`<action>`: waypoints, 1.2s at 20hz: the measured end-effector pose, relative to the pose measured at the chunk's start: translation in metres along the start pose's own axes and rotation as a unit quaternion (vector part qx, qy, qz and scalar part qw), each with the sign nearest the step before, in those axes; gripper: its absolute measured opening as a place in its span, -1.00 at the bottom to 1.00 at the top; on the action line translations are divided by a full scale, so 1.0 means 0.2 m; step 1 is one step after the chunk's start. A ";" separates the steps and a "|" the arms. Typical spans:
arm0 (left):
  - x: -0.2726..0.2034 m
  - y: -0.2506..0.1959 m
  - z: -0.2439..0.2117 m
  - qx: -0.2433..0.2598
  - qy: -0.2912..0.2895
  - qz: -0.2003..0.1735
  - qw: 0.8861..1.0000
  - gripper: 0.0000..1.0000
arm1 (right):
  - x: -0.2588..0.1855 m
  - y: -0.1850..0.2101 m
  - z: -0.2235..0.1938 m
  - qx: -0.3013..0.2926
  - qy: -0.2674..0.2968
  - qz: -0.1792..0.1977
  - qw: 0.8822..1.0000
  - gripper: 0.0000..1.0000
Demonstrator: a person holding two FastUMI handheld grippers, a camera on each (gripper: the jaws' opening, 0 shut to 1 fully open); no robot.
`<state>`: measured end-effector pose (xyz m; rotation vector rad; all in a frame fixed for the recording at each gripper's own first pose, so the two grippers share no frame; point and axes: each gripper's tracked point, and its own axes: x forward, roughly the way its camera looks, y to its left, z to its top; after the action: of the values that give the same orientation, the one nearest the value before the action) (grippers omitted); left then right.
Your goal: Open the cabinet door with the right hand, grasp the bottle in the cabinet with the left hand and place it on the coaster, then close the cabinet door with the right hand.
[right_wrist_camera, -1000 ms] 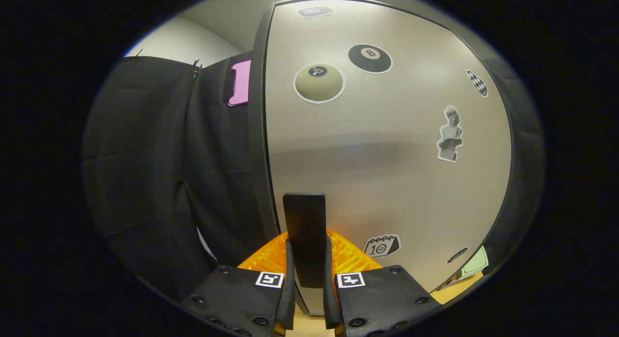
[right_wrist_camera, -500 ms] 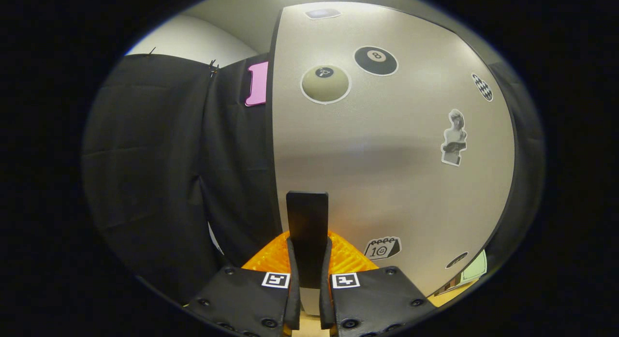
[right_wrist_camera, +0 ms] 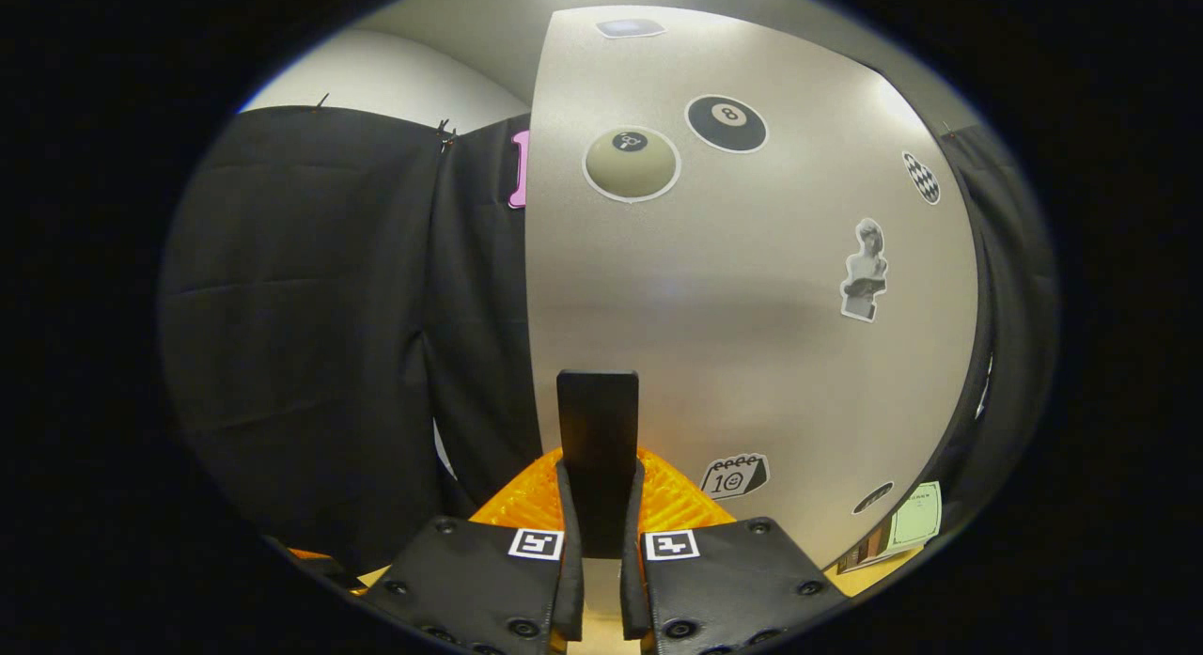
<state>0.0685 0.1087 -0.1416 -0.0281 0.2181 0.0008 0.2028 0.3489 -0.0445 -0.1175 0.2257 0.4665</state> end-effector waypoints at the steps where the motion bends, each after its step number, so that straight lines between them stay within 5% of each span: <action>1: 0.00 -0.02 0.02 -0.002 -0.001 0.003 1.000 0.75 | -0.01 0.00 0.00 0.000 -0.002 0.007 1.000 -0.65; 14: -0.35 -0.27 0.13 -0.019 -0.034 0.111 0.993 0.75 | -0.10 -0.03 -0.02 -0.002 0.000 0.130 0.992 -0.65; 24: -0.55 -0.66 0.10 -0.013 -0.041 0.111 0.993 0.72 | -0.12 -0.09 -0.02 0.006 -0.002 0.168 0.986 -0.65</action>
<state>-0.0343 -0.0218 -0.0953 -0.0285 0.1390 0.2264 0.1900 0.3228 -0.0412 -0.0659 0.2463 0.8004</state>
